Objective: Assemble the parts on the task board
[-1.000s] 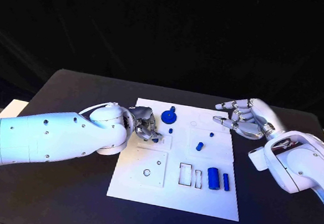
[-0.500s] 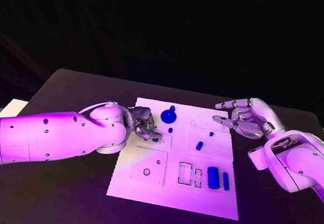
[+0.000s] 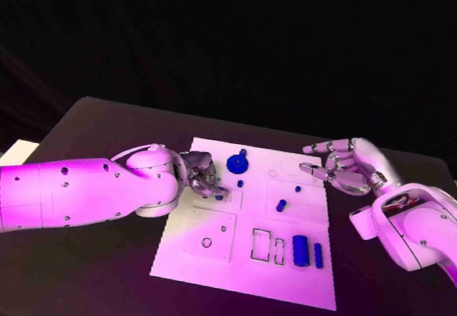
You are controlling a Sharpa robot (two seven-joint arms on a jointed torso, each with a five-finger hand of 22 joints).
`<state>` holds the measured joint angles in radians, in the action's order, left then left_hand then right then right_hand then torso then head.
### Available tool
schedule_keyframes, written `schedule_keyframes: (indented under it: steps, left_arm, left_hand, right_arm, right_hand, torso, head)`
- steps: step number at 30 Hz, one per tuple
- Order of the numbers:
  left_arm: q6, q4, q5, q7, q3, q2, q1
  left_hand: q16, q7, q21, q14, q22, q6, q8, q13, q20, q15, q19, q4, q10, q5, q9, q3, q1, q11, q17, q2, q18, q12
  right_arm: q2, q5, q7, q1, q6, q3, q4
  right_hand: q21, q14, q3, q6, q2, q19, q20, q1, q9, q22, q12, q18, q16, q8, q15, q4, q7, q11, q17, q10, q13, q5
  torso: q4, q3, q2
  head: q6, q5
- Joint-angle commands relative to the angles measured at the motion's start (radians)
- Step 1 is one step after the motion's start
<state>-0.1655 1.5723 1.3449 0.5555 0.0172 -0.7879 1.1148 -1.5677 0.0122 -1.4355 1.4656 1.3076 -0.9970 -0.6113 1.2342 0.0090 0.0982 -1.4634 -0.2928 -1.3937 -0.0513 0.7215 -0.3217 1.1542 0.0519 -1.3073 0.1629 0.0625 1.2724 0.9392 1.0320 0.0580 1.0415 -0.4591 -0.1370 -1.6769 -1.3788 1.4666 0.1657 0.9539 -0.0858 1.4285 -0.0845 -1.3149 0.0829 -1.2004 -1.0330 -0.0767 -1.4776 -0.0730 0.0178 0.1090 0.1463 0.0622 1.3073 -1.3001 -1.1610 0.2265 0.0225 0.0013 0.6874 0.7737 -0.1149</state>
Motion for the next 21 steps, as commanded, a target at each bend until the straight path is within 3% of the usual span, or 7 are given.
schedule_keyframes:
  steps: [1, 21]
  left_arm:
    - [0.007, -0.006, -0.011, 0.014, 0.001, 0.004, -0.001]
    - [0.020, -0.038, -0.021, 0.018, 0.001, 0.027, -0.001]
  left_hand:
    - [-0.003, 0.000, -0.005, 0.105, 0.079, -0.007, 0.001, 0.003, -0.001, 0.007, -0.016, 0.000, -0.010, 0.001, 0.002, 0.013, -0.017, 0.001, -0.264, 0.001, -0.016, 0.007]
    - [-0.003, -0.002, -0.009, 0.105, 0.085, -0.011, -0.001, 0.008, -0.002, 0.008, -0.019, 0.001, -0.014, 0.001, 0.004, 0.031, -0.024, 0.002, -0.264, -0.003, -0.018, 0.012]
  right_arm:
    - [-0.001, 0.000, 0.003, -0.001, 0.012, 0.000, 0.000]
    - [-0.003, -0.006, 0.003, -0.001, 0.015, 0.000, -0.004]
  right_hand:
    - [0.005, 0.068, -0.006, 0.007, 0.009, -0.006, 0.002, -0.001, 0.001, 0.001, 0.007, 0.003, 0.005, -0.004, 0.002, 0.003, 0.003, -0.004, 0.103, 0.003, 0.001, -0.006]
    - [0.005, 0.068, -0.008, 0.009, 0.010, -0.006, 0.002, 0.001, 0.002, 0.001, 0.006, 0.004, 0.006, -0.005, 0.002, 0.005, 0.002, -0.004, 0.102, 0.003, 0.001, -0.007]
  torso:
    - [0.0006, 0.0001, 0.000]
    - [0.0004, -0.0001, -0.001]
  head:
    - [0.000, -0.001]
    - [0.002, 0.000]
